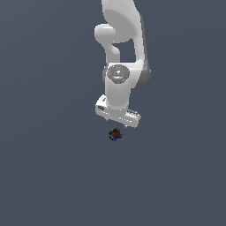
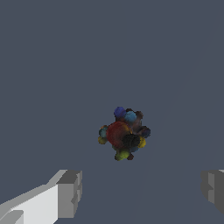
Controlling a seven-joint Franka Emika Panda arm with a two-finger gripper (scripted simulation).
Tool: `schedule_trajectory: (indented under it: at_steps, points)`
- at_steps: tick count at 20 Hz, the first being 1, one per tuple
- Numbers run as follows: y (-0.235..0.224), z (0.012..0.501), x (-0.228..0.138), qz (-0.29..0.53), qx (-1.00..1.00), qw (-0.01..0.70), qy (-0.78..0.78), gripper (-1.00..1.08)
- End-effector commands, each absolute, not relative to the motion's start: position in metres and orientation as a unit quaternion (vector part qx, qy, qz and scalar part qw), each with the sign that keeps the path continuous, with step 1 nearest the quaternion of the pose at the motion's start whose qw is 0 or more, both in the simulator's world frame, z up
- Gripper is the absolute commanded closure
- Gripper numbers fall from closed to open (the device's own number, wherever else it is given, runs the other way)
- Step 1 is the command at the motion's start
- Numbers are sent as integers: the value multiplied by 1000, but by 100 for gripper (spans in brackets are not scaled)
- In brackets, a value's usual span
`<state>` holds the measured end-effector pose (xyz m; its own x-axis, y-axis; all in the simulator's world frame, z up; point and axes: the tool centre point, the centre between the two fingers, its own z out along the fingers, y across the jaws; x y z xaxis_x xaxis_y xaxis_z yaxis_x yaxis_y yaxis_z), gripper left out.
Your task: Pick up the object and move it to a goal position.
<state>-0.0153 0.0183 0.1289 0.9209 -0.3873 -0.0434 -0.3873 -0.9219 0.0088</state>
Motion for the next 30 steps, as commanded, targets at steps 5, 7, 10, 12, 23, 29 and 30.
schedule_trajectory:
  at_steps: [5, 7, 10, 12, 23, 29, 30]
  points:
    - [19, 115, -13, -17, 958, 0, -287, -92]
    - [19, 111, -13, -16, 949, 0, -314, -92]
    - [19, 105, -12, -13, 935, 0, -354, -92]
    - [19, 101, -12, -12, 925, 0, -380, -92]
    - [17, 85, -10, -3, 872, 0, -489, -92]
    - [17, 81, -9, 0, 857, 0, -515, -92]
    - [17, 80, -9, 0, 856, 0, -517, -92]
